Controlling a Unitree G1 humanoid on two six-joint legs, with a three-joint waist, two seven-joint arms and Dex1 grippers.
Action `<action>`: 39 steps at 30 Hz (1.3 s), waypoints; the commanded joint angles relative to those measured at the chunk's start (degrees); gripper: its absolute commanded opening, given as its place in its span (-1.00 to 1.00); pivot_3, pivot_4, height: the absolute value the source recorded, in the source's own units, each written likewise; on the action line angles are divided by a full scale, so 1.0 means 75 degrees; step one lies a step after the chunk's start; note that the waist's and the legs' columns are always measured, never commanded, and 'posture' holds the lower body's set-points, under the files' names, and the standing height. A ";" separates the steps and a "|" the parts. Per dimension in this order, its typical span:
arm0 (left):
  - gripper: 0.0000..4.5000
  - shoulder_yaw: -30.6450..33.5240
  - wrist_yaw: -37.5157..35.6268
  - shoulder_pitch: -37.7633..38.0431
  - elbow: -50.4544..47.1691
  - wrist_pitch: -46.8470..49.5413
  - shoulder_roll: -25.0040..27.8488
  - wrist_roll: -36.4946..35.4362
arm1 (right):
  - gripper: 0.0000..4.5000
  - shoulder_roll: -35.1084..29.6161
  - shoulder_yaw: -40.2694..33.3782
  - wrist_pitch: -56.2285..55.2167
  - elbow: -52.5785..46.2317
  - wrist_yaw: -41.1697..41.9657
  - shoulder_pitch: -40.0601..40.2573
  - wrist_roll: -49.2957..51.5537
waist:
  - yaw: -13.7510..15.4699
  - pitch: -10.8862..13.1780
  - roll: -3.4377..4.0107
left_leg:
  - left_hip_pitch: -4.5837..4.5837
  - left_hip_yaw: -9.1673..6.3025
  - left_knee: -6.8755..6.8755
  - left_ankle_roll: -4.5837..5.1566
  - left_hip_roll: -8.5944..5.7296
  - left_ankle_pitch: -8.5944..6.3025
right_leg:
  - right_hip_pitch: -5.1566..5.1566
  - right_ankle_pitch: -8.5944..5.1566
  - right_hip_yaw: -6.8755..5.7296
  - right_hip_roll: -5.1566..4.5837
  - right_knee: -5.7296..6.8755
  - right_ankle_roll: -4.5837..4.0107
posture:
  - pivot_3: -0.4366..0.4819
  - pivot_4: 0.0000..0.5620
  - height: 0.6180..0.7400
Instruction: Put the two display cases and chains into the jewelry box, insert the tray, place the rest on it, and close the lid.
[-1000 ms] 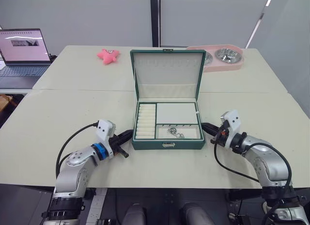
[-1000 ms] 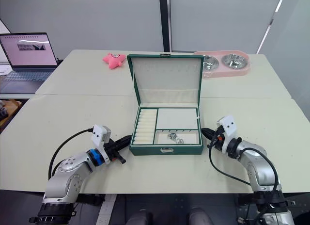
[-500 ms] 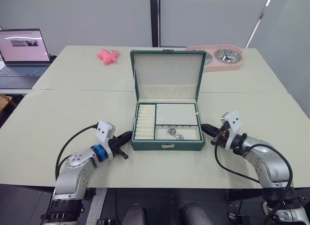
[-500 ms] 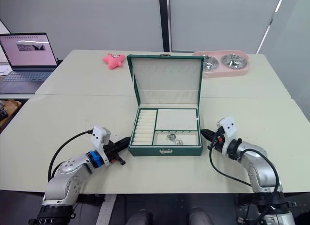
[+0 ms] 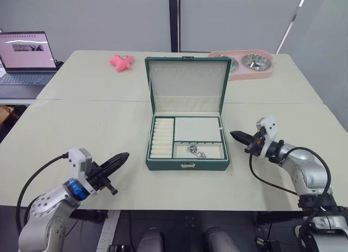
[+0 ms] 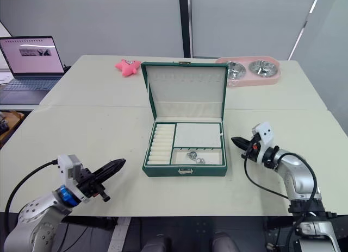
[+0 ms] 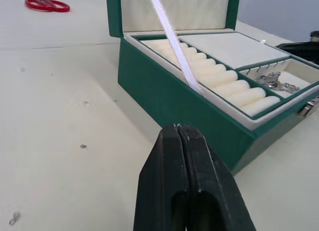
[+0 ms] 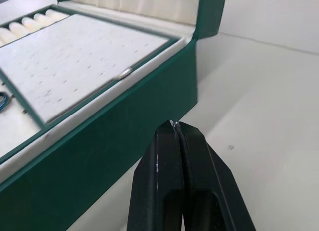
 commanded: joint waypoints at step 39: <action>-1.00 0.0217 0.0539 0.4602 -0.3784 -0.2538 -0.1993 -0.0857 | -0.98 0.0502 -0.0515 -0.4175 0.8141 0.0576 -0.5981 -0.1492 | -0.0216 0.0027 0.0013 | 0.0001 0.0026 -0.0006 0.0003 -0.0004 -0.0002 | 0.0006 0.0000 0.0018 -0.0007 -0.0034 -0.0001 | -0.05 -0.47 1.00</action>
